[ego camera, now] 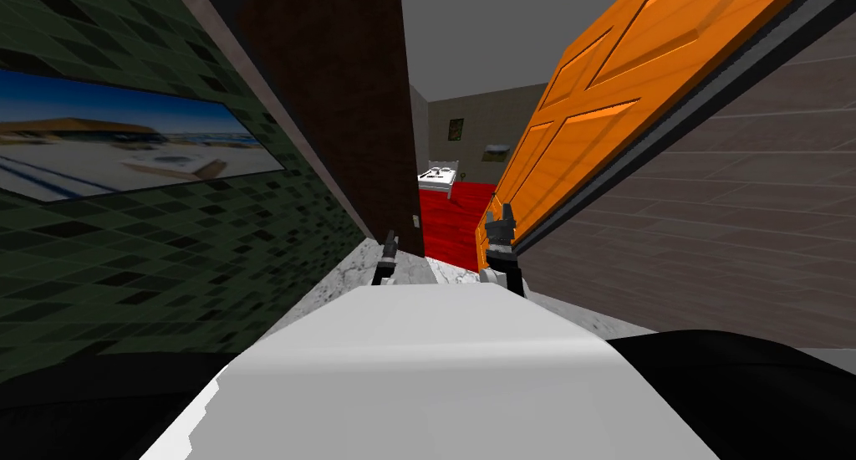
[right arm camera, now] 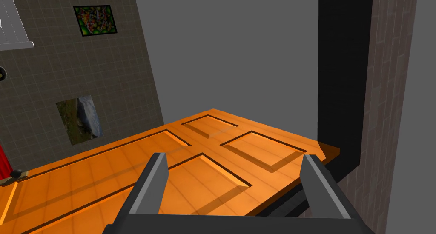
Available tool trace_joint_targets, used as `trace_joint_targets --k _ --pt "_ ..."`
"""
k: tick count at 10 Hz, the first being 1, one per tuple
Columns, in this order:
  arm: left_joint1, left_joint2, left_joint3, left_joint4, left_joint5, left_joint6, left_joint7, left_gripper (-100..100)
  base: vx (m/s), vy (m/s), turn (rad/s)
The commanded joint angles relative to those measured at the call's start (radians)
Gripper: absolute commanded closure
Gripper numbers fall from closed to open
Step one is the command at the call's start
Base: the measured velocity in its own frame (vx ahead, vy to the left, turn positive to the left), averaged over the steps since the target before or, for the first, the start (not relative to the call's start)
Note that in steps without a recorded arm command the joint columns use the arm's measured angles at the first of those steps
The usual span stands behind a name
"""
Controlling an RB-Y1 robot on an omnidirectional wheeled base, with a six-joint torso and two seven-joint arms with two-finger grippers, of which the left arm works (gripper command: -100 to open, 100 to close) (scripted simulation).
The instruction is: Push the door open
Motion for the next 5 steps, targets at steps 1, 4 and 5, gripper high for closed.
trace_joint_targets --k 1,4,5 --pt "-0.011 -0.006 -0.014 0.050 -0.004 -0.019 0.002 -100 0.087 0.055 -0.085" --pt "-0.031 -0.007 -0.025 0.125 -0.006 -0.035 0.010 -100 0.059 0.039 -0.062" --pt "-0.041 -0.007 -0.031 0.159 -0.007 -0.043 0.014 -100 0.091 0.059 -0.092"
